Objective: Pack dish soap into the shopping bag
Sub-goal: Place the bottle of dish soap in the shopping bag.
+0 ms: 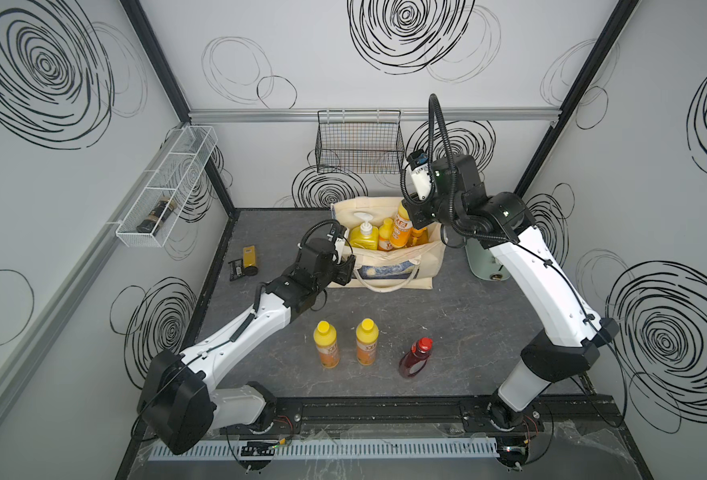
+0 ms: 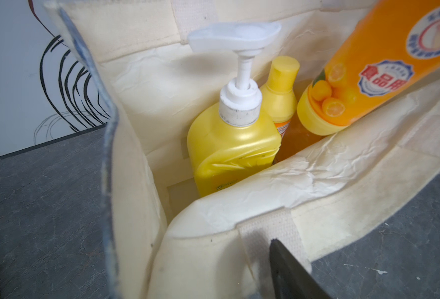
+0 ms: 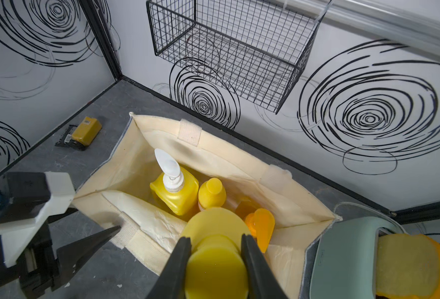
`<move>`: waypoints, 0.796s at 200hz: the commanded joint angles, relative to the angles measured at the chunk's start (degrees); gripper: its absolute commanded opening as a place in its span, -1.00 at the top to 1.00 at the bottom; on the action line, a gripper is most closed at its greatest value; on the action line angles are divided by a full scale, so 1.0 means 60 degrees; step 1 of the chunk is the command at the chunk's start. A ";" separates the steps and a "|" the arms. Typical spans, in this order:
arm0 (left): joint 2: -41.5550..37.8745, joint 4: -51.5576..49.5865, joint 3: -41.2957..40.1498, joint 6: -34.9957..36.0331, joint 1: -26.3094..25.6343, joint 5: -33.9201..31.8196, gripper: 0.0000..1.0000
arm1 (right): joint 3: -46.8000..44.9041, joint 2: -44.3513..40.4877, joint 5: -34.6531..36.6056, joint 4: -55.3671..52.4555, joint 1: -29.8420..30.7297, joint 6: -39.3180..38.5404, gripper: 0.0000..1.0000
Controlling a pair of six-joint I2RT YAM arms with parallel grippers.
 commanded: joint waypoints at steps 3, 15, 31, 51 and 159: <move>-0.0288 0.0300 0.0081 0.0093 -0.0139 0.0038 -0.29 | 0.0237 -0.0362 0.0101 0.1408 -0.0019 -0.0097 1.00; -0.0306 0.0301 0.0082 0.0082 -0.0139 0.0051 -0.29 | 0.0078 -0.0345 0.0069 0.1541 -0.0019 -0.0111 1.00; -0.0336 0.0297 0.0066 0.0083 -0.0140 0.0055 -0.28 | -0.0253 -0.0345 -0.0068 0.1786 -0.0034 -0.0113 1.00; -0.0369 0.0316 0.0051 0.0069 -0.0140 0.0025 -0.28 | -0.0698 -0.0325 -0.0279 0.2058 -0.0033 -0.0089 1.00; -0.0438 0.0378 0.0022 0.0071 -0.0139 -0.0019 -0.27 | -0.3433 -0.0598 -0.1697 0.4070 -0.0442 0.0354 1.00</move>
